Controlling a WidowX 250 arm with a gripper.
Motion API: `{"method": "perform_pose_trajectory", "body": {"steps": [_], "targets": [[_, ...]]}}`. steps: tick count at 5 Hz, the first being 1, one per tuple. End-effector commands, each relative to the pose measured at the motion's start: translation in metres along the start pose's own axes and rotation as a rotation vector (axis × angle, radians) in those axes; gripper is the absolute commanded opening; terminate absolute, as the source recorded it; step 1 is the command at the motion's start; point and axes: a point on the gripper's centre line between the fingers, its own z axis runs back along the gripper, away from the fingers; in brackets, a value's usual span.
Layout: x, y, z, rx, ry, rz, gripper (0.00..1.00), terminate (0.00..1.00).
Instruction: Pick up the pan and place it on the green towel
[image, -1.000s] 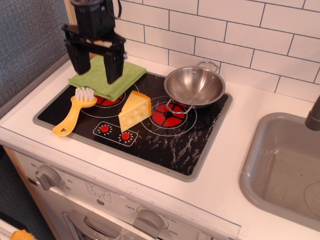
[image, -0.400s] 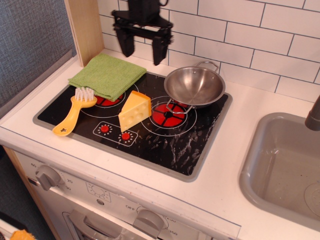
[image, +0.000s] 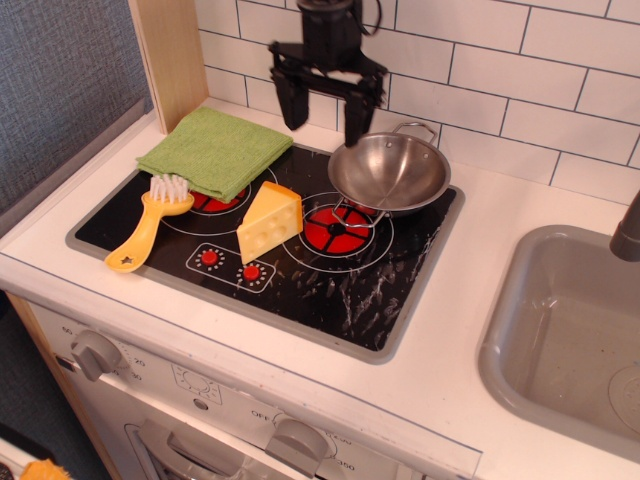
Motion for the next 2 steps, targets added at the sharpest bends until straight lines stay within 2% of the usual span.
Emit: {"method": "perform_pose_trajectory", "body": {"steps": [1,2], "targets": [[0.001,-0.025,-0.005,0.001,-0.016,-0.037,1.00,0.00],[0.003,-0.027,-0.016,0.004,0.006,-0.031,1.00,0.00]]}}
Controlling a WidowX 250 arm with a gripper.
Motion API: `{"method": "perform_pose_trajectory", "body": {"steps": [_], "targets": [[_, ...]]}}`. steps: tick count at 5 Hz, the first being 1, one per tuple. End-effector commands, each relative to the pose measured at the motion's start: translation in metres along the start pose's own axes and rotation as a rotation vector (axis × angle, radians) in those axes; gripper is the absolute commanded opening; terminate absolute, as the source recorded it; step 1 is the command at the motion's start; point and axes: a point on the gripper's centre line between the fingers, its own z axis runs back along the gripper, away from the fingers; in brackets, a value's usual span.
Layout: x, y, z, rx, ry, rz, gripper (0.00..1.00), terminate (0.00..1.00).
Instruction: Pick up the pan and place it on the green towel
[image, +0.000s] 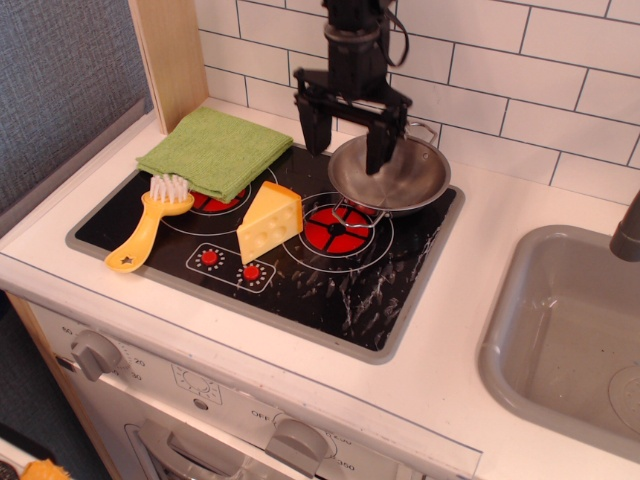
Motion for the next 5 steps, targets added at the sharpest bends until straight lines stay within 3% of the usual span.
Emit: {"method": "perform_pose_trajectory", "body": {"steps": [1,3,5], "targets": [[0.010,-0.001,0.003,0.018,-0.022,0.011,0.00,0.00],[0.008,-0.001,0.005,0.024,-0.018,0.011,0.00,0.00],[0.006,-0.014,0.041,0.017,-0.085,-0.007,0.00,0.00]]}}
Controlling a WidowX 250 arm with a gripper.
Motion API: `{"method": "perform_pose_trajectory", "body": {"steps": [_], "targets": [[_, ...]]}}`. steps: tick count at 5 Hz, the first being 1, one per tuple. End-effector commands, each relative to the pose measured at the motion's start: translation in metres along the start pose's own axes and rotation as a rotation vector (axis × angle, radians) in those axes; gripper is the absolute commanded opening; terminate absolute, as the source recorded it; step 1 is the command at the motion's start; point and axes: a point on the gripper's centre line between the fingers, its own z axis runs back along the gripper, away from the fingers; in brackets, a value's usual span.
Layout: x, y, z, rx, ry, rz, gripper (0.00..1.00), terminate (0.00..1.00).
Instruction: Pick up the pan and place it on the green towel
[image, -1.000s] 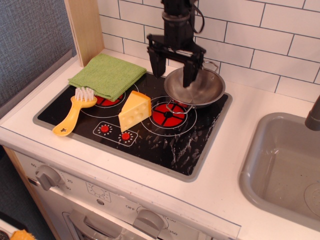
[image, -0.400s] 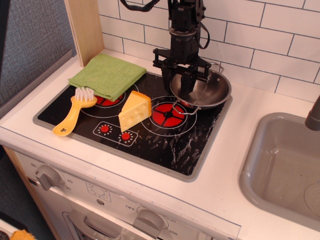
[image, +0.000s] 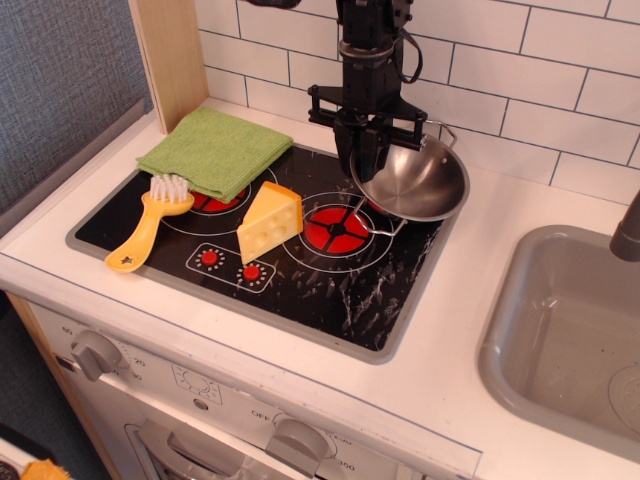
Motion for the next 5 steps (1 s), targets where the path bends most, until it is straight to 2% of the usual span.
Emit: {"method": "perform_pose_trajectory", "body": {"steps": [1,2,3,4,5], "targets": [[0.005,-0.010,0.064,-0.001,-0.137,-0.035,0.00,0.00],[-0.014,0.018,0.090,0.035,-0.172,0.034,0.00,0.00],[-0.038,0.057,0.098,0.073,-0.159,0.115,0.00,0.00],[-0.057,0.095,0.088,0.079,-0.134,0.199,0.00,0.00],[-0.059,0.119,0.083,0.095,-0.116,0.234,0.00,0.00]]}}
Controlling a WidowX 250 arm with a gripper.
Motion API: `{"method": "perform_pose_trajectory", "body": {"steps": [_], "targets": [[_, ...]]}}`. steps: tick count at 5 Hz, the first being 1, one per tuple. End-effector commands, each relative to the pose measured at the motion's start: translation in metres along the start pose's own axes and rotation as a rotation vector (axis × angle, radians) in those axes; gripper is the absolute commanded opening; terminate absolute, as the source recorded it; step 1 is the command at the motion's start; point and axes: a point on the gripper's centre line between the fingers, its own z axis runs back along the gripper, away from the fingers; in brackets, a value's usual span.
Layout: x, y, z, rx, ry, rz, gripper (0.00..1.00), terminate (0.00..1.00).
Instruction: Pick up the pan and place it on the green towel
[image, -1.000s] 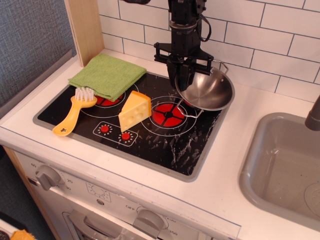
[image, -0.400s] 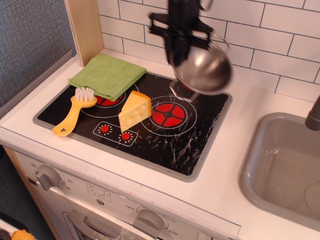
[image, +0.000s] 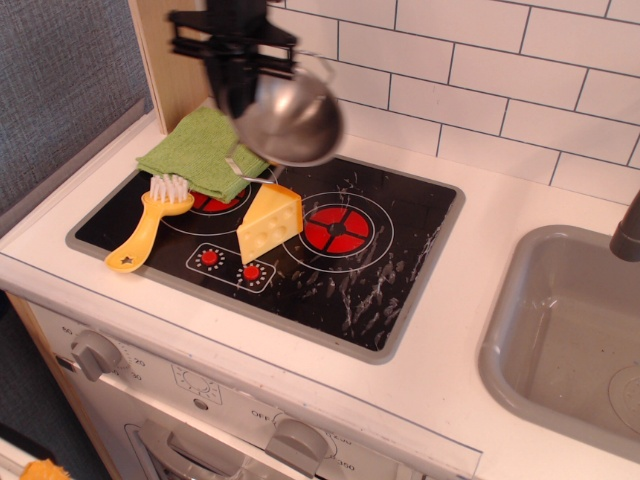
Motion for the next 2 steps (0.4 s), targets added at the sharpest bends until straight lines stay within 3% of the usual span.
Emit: {"method": "perform_pose_trajectory", "body": {"steps": [1,2], "targets": [[0.011,0.038,0.009,0.041,-0.027,0.052,0.00,0.00],[0.014,0.052,0.002,0.059,-0.009,0.071,0.00,0.00]]}}
